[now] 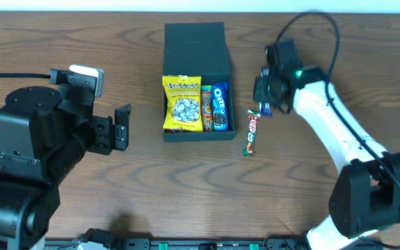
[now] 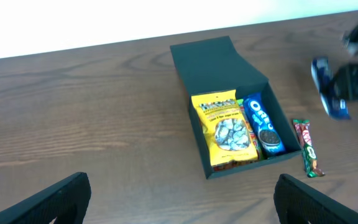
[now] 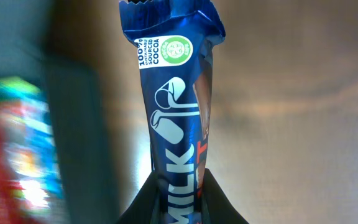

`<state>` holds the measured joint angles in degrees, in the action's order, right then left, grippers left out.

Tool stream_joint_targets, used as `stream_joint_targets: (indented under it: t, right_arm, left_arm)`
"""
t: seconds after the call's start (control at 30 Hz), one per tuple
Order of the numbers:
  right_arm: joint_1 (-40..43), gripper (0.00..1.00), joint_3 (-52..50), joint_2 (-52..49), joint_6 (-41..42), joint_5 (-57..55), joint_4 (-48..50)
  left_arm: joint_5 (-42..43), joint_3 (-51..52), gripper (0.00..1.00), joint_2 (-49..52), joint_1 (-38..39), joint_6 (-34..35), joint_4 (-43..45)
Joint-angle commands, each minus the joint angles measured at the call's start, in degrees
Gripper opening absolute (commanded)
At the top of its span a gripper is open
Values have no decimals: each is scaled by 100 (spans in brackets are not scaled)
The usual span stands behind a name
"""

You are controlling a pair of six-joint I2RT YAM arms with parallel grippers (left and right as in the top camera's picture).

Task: Pack container
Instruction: 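Drop the Dairy Milk bar into the box beside the Oreo, then grasp the red KitKat bar with the right gripper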

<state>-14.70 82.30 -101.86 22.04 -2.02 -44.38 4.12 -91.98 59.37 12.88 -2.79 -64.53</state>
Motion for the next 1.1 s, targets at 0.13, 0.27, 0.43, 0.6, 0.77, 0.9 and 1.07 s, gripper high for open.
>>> stream_joint_targets:
  t: [0.13,0.27,0.43,0.6,0.77,0.9,1.07]
  right_arm:
    - [-643,2,654,-24,199,697,0]
    - [-1093,2,595,-286,348,603,17]
    - [-1314,38,595,-699,407,382,37]
    - [-1233,70,654,-629,407,240,22]
    - [-933,73,654,-562,640,-72,-361]
    - [-605,72,619,-570,992,-398,-933]
    - [-424,65,197,-573,988,-378,-957]
  left_arm:
    - [-2,-76,95,-9,-13,63,0]
    - [-4,-76,95,-9,-13,63,4]
    - [-4,-76,95,-9,-13,61,2]
    - [-7,-76,95,-9,-13,61,4]
    - [-4,-76,95,-9,-13,61,2]
    - [-4,-76,95,-9,-13,61,2]
    - [-4,-76,95,-9,-13,61,4]
